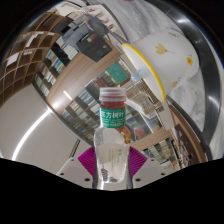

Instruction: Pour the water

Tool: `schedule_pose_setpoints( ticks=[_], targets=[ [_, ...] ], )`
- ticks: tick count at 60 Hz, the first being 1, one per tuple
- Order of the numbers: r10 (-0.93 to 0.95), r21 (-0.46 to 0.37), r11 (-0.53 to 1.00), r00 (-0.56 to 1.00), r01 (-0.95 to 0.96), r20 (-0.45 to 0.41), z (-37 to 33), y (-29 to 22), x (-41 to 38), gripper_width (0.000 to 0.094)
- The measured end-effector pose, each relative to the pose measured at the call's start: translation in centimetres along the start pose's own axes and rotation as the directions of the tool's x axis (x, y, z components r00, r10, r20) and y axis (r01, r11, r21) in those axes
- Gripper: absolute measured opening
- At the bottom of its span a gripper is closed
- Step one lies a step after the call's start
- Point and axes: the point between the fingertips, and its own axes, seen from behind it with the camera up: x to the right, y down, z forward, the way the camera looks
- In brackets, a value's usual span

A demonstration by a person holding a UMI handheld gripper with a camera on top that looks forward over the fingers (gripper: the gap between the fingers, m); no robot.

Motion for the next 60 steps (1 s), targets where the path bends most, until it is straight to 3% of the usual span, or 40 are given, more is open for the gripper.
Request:
schedule_pose_setpoints(
  ticks=[8, 16, 21, 27, 34, 42, 45, 46, 60],
  targets=[
    [-0.107, -0.056, 0.993, 0.993, 0.104, -0.059, -0.4, 1.7, -0.6, 0.0391],
    [-0.482, -0.130, 0.873, 0.873, 0.471, -0.075, -0.4, 3.8, -4.6, 0.0389],
    [-0.773, -0.131, 0.633, 0.629, 0.763, -0.075, 0.3, 4.3, -8.4, 0.0391],
    [-0.972, -0.084, 0.215, 0.206, 0.973, -0.112, -1.6, 1.6, -14.4, 0.0393],
    [-0.953, -0.098, -0.201, -0.218, 0.975, -0.210, -2.9, -2.1, -18.3, 0.0394],
    [-0.783, -0.256, -0.488, -0.548, 0.834, -0.293, -5.6, -11.3, -17.7, 0.0392],
    [-0.743, -0.319, -0.515, -0.600, 0.795, -0.297, -6.9, -15.7, -15.9, 0.0393],
    [-0.738, -0.343, -0.505, -0.602, 0.792, -0.304, -6.8, -14.6, -15.6, 0.0392],
    [-0.685, -0.544, -0.455, -0.667, 0.705, -0.292, -13.3, -24.1, -7.1, 0.0393]
  ],
)
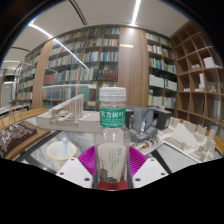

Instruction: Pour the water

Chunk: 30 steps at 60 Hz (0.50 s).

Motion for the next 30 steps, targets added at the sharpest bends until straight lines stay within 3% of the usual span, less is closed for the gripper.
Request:
schedule_pose_setpoints(
  ticks=[8, 10, 15, 23, 28, 30],
  targets=[
    [-0.001, -0.092, 0.996, 1.000, 0.000, -0.003, 0.5, 6.5, 0.5, 0.0391],
    [0.017, -0.031, 0.999, 1.000, -0.017, -0.013, 0.4, 5.8, 0.6, 0.0400],
    [0.062, -0.037, 0.997, 0.998, -0.063, -0.024, 0.4, 6.0, 1.1, 0.0406],
    [0.058, -0.110, 0.992, 0.998, -0.061, -0.032, 0.2, 6.3, 1.1, 0.0566],
    [0.041, -0.135, 0.990, 0.999, -0.045, -0.034, -1.1, 5.5, 0.8, 0.0877],
    [0.032, -0.145, 0.989, 0.999, -0.037, -0.038, -2.0, 5.1, 0.7, 0.0842]
  ],
)
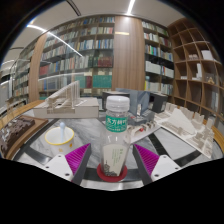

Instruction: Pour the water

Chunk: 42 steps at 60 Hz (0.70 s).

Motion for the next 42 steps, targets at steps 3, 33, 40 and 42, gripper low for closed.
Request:
schedule_pose_setpoints(
  ticks=[3, 33, 40, 42],
  targets=[
    [-0.016, 0.004, 1.000, 1.000, 0.016, -0.019, -1.9, -0.8, 0.1, 0.0857],
    [0.042, -0.025, 0.999, 0.991, -0.045, -0.126, -36.8, -2.2, -3.1, 0.0853],
    [0.043, -0.019, 0.999, 0.989, -0.046, -0.144, -43.2, -1.7, -3.8, 0.0862],
    [0.036, -0.024, 0.999, 0.989, -0.040, -0.147, -44.6, -1.4, -4.0, 0.0856]
  ],
)
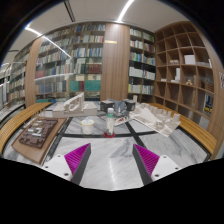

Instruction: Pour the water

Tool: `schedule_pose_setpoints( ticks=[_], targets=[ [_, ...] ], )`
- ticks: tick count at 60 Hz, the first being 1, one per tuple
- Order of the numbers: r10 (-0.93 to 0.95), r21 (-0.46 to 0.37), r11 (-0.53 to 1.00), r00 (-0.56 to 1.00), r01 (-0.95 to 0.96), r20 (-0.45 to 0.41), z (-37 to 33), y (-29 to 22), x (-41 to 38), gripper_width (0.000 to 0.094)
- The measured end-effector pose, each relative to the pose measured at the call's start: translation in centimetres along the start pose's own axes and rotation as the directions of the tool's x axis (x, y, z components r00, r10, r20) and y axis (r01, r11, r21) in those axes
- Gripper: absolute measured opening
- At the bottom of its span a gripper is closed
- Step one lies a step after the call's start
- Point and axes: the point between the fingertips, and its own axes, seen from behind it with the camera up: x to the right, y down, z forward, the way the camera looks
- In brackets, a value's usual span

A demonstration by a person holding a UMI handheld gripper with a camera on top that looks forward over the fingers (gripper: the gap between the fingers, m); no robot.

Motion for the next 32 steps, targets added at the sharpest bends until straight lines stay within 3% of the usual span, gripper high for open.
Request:
schedule_pose_setpoints(
  ticks=[16, 32],
  targets=[
    [-0.028, 0.003, 1.000, 0.999, 0.028, -0.021, -7.0, 0.7, -0.3, 0.0856],
    [-0.018, 0.009, 1.000, 1.000, 0.018, -0.018, -8.2, 1.1, -0.6, 0.0859]
  ],
)
